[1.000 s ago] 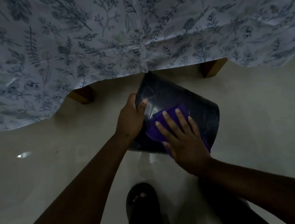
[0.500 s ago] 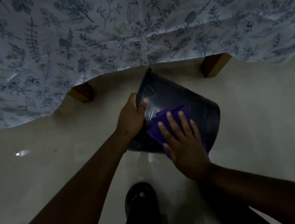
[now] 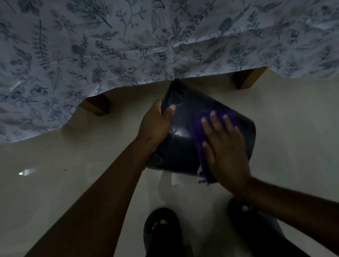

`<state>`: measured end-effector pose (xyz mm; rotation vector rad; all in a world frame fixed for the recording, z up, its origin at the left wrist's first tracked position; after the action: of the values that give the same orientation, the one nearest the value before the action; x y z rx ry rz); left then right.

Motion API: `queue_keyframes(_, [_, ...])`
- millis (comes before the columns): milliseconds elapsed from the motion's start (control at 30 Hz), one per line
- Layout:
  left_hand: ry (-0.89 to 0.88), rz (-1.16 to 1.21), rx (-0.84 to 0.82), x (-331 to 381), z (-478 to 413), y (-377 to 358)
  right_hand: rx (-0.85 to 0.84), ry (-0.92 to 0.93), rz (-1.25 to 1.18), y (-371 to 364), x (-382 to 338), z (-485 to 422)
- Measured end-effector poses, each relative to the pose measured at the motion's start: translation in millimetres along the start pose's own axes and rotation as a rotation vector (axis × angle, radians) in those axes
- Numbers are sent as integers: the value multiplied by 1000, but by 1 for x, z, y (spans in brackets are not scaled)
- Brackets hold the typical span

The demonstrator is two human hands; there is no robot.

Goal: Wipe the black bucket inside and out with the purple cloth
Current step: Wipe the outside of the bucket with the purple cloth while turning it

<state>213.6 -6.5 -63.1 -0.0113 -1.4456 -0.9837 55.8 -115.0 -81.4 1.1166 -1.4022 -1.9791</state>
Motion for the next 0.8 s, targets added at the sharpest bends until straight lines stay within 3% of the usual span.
queue_keyframes(133, [37,2,-53,4,-9,-2,-38,345,66,-12,-33,32])
queue_keyframes(200, [83,55,-53,1,-10,-1,-59,311,22,-6,-29,7])
queue_keyframes(367, [109,105,-9,-5,1,-1,-88,-147,-333,12,11,-69])
queue_keyframes(467, [107,36,-11,-3,-1,1,-83,-87,-160,9,1,-46])
queue_keyframes(667, [105,-65,-10,1,-7,2,-71,241,107,-9,-28,16])
queue_keyframes(800, [44,26,-8,6,4,7,-62,208,81,-2,-25,-11])
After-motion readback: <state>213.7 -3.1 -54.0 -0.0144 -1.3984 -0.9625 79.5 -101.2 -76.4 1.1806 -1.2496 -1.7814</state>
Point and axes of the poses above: each hand's wrist, its own z-axis away from the middle knuckle, its own y-axis out of the back of the hand, x = y × z, the point moved 8 cm from there along -z, towards the middle knuckle, and after that the axes turned 14 degrees about -y, right-handed, at the moved point
